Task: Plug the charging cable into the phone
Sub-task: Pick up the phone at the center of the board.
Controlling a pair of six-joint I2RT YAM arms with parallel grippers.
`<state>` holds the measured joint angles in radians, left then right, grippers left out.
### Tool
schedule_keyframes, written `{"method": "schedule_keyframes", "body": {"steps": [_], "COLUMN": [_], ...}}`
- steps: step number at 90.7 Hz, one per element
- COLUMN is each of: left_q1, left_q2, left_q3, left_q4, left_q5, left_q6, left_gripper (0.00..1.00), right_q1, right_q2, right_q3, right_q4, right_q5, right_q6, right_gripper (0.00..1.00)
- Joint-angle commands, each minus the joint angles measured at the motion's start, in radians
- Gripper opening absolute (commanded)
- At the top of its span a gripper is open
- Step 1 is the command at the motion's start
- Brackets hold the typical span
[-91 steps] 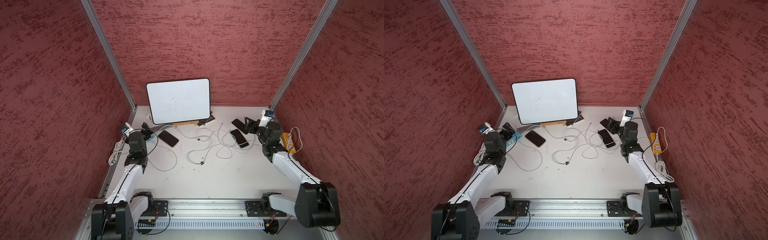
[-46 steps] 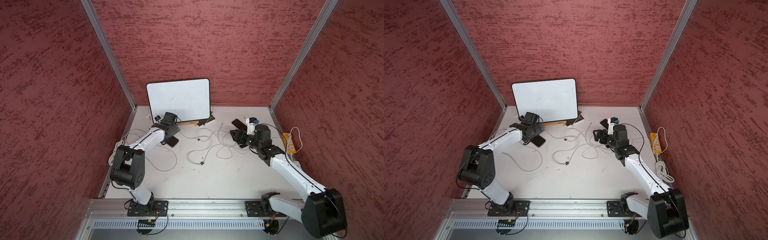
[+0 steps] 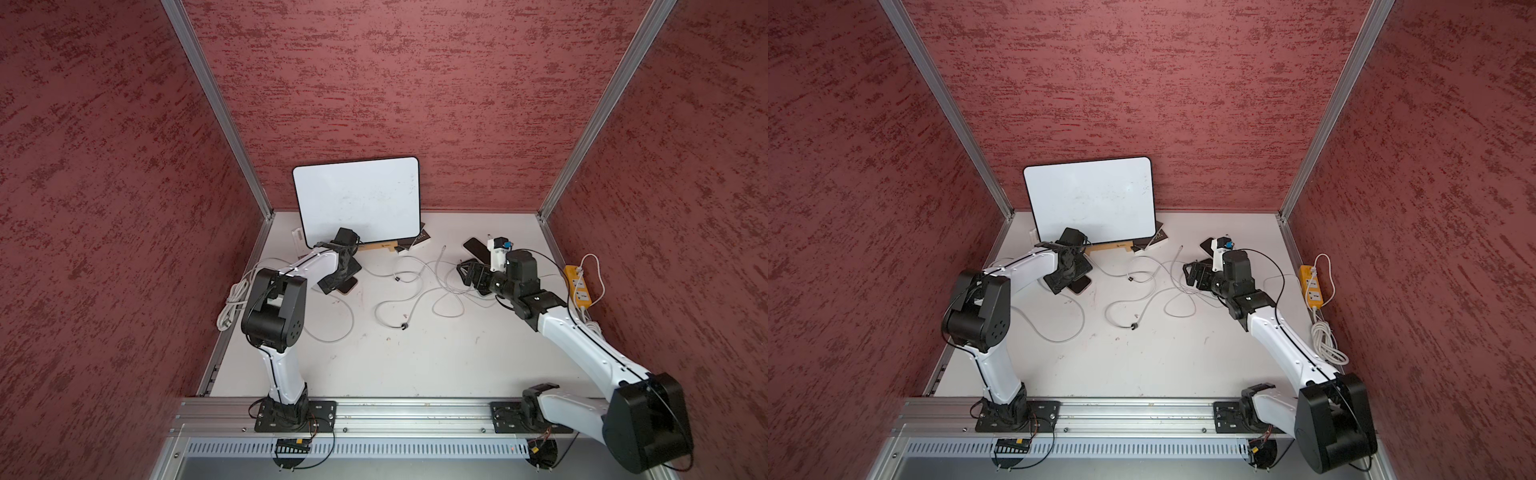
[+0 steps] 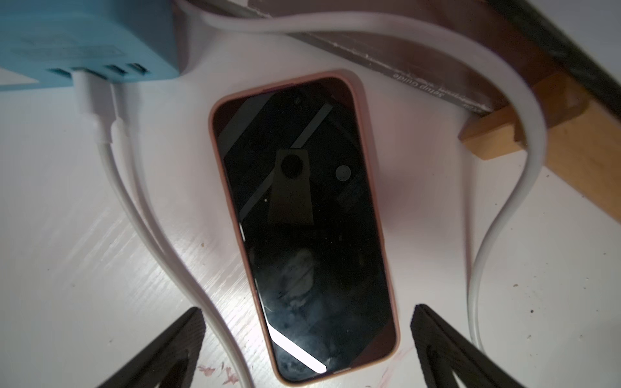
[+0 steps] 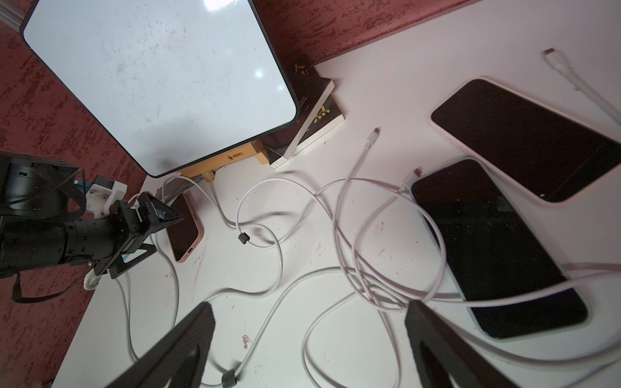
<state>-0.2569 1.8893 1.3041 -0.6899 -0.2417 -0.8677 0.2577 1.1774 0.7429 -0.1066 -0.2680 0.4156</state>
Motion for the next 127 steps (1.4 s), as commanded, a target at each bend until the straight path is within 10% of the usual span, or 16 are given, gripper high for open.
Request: {"method": "schedule_keyframes", "body": {"steps": [1,91,127], "left_q1": [0.022,0.041,0.014], "left_q2": [0.028,0.206,0.134], "left_q3": [0.037,0.120,0.048], "left_q4": [-0.009,-0.037,-0.023], "left_q5": [0.003,-0.022,-0.022], "left_q6": [-0.005,-0.055,-0.044], "left_gripper": [0.99,0.92,0.39], "right_q1": [0.013,0.040,0.045], "right_q2": [0.021,0.075,0.073], "right_q3": [-0.005,-0.005,-0.004], "right_q4": [0.018,0.048,0.044], "right_q5": [-0.029,-0.037,-0.037], "right_q6": [0.008,0.018,0.021], "right_gripper": [0.93,0.95,0.95]}}
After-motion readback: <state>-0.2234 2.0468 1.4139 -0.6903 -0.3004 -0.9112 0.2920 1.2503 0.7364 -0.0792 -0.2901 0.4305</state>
